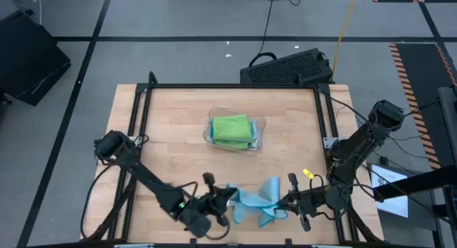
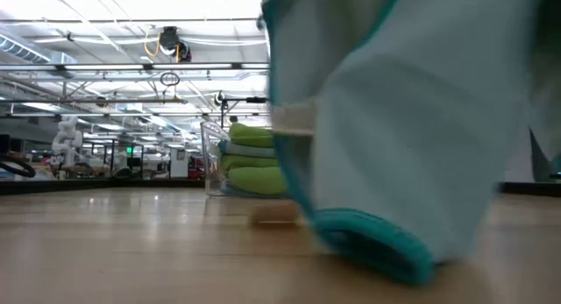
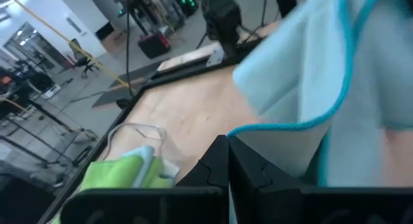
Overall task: Fold microfiber towels
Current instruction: Fold the blue microfiber cloth
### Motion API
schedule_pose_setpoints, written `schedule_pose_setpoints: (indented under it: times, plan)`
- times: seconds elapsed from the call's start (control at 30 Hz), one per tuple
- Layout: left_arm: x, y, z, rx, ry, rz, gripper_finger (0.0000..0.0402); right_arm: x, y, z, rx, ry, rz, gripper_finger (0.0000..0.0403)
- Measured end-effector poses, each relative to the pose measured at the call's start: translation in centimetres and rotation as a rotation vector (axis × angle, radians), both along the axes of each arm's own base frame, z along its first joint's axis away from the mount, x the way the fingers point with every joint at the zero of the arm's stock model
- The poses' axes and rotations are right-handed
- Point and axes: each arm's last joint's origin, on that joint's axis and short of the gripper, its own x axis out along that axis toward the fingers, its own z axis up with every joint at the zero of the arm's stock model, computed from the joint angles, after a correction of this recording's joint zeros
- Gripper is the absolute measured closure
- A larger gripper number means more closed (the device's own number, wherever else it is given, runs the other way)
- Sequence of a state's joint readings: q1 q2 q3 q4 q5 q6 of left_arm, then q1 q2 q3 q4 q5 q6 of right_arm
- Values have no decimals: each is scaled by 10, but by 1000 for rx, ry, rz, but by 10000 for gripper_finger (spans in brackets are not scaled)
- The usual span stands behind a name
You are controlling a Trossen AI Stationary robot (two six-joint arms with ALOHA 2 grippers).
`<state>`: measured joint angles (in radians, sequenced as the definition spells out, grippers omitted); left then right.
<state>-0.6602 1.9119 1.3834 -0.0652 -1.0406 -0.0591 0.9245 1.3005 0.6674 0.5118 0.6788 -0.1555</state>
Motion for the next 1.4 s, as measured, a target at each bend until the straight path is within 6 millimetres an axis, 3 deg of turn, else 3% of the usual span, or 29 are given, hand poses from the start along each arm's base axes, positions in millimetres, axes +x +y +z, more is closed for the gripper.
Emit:
schedule_pose_setpoints:
  times: [0.2, 0.37, 0.5, 0.7, 0.9, 1.13, 1.27, 1.4]
  plan:
    - [-6, -9, 0, -15, -14, -11, 401, -4, -9, -21, 15, 164, -172, 328]
    - [-4, -2, -3, -74, -24, 34, 401, -13, -24, -46, 89, 327, -337, 250]
    - [-3, 2, -6, -125, -28, 67, 401, -19, -31, -61, 112, 361, -371, 216]
    - [-4, 1, -12, -273, 42, 0, 392, -23, -36, -70, 106, 395, -364, 211]
    - [-6, -6, -27, -400, 162, -85, 359, -30, -32, -78, 242, 558, -262, 214]
    - [-7, -37, -63, -283, 215, -232, 280, -39, -35, -88, 278, 579, -285, 213]
    - [-6, -36, -79, -248, 270, -224, 241, -38, -34, -88, 303, 559, -278, 213]
    - [-2, -22, -89, -222, 378, -218, 228, -37, -32, -86, 310, 537, -254, 213]
